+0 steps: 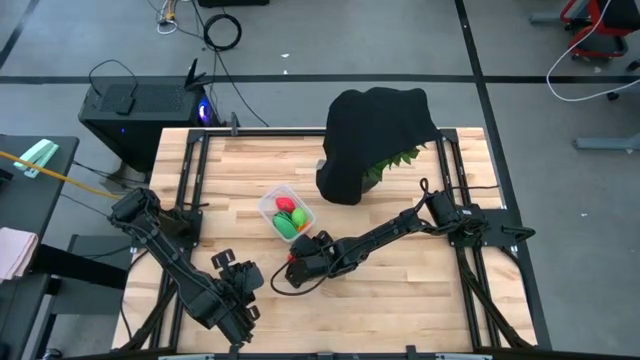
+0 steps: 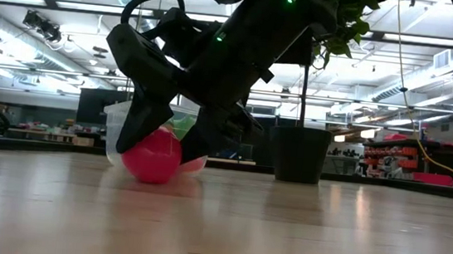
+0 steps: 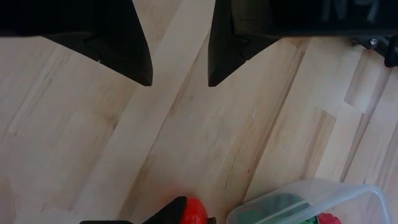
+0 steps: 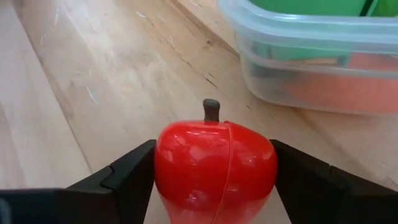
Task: Pick and placing Produce into tupperware
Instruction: Put the red apple into the transparent bin
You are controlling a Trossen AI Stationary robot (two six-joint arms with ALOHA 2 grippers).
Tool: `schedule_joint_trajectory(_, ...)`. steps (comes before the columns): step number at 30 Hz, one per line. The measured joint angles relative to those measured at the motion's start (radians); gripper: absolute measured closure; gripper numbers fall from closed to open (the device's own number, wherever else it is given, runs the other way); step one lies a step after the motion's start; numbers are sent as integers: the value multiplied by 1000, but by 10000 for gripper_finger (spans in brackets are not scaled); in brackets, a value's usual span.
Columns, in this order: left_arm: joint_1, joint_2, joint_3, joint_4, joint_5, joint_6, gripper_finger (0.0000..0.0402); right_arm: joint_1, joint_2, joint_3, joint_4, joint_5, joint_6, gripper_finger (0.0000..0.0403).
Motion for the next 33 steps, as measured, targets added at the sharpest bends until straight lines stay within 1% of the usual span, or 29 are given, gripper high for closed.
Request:
schedule_joint_trajectory(9, 0, 0, 0, 0, 0, 0, 239, 15, -8, 0, 1, -77, -7, 113)
schedule_joint_trajectory(12, 0, 0, 0, -1, 0, 0, 239, 28, -18, -1, 6, -86, -8, 113)
schedule_joint_trajectory(17, 1, 0, 0, -2, 0, 2, 239, 44, -47, 1, 71, -84, -30, 113)
schedule_joint_trajectory(20, 1, 0, 0, -2, 0, 1, 239, 49, -51, 37, 80, -78, -87, 113)
schedule_joint_trajectory(23, 2, 0, 0, -2, 0, 1, 239, 49, -51, 105, 81, -63, -189, 113)
schedule_joint_trajectory(27, 2, 0, 0, -1, 0, 1, 239, 30, -53, 176, 78, 43, -343, 113)
schedule_joint_trajectory(29, 2, 0, 0, -1, 0, 1, 239, 7, -53, 201, 77, 71, -419, 113)
schedule_joint_trajectory(31, 2, 0, 0, 0, 0, 1, 239, -21, -54, 209, 77, 76, -452, 113)
schedule_joint_trajectory(33, 1, 0, 0, -1, 0, 1, 239, -53, -54, 207, 39, 76, -441, 113)
